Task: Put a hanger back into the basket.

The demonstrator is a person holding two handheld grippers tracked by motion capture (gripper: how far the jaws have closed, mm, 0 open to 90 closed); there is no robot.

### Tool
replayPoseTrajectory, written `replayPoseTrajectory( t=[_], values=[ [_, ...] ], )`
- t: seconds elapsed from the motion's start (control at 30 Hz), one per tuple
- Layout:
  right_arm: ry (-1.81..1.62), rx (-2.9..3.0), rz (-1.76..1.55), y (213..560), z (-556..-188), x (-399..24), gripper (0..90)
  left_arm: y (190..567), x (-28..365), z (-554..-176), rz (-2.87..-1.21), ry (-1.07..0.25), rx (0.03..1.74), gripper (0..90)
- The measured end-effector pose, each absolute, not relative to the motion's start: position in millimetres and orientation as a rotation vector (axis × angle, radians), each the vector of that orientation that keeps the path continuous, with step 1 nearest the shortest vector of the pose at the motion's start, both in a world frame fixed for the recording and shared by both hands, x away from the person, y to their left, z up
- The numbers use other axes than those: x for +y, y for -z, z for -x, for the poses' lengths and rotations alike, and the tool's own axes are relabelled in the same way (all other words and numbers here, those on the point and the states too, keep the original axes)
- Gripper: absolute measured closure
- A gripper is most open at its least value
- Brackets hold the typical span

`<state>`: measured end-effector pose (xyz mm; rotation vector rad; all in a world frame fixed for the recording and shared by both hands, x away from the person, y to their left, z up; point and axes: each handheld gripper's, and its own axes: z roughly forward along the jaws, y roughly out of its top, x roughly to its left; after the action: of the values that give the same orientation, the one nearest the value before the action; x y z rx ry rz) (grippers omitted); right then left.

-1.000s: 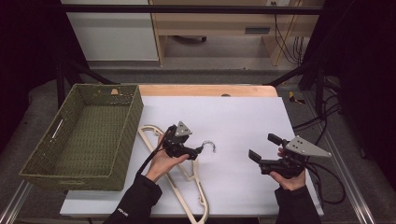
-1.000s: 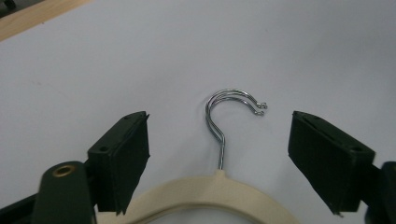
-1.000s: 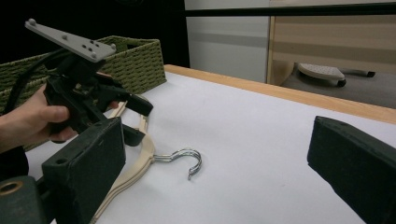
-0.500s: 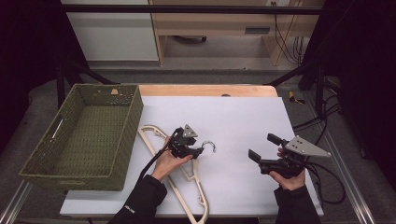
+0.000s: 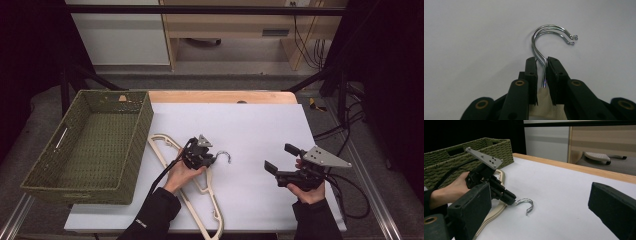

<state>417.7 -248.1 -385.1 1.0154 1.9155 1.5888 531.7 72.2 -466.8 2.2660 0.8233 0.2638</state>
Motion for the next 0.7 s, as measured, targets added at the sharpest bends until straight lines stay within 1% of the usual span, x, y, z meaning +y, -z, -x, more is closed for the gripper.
replayPoseTrajectory(
  t=[0.23, 0.5, 0.7],
  values=[
    [-1.587, 1.927, -1.007, 386, -418, -248, 5.2, 467, 71, -531, -2.279, -0.247, 0.814, 86.6],
    [-1.587, 1.948, -1.004, 388, -420, -244, 5.6, 465, 71, -529, -2.288, -0.275, 0.787, 87.7],
    [-1.602, 1.984, -1.008, 392, -421, -235, 6.9, 454, 76, -523, -2.278, -0.300, 0.742, 88.5]
  ],
)
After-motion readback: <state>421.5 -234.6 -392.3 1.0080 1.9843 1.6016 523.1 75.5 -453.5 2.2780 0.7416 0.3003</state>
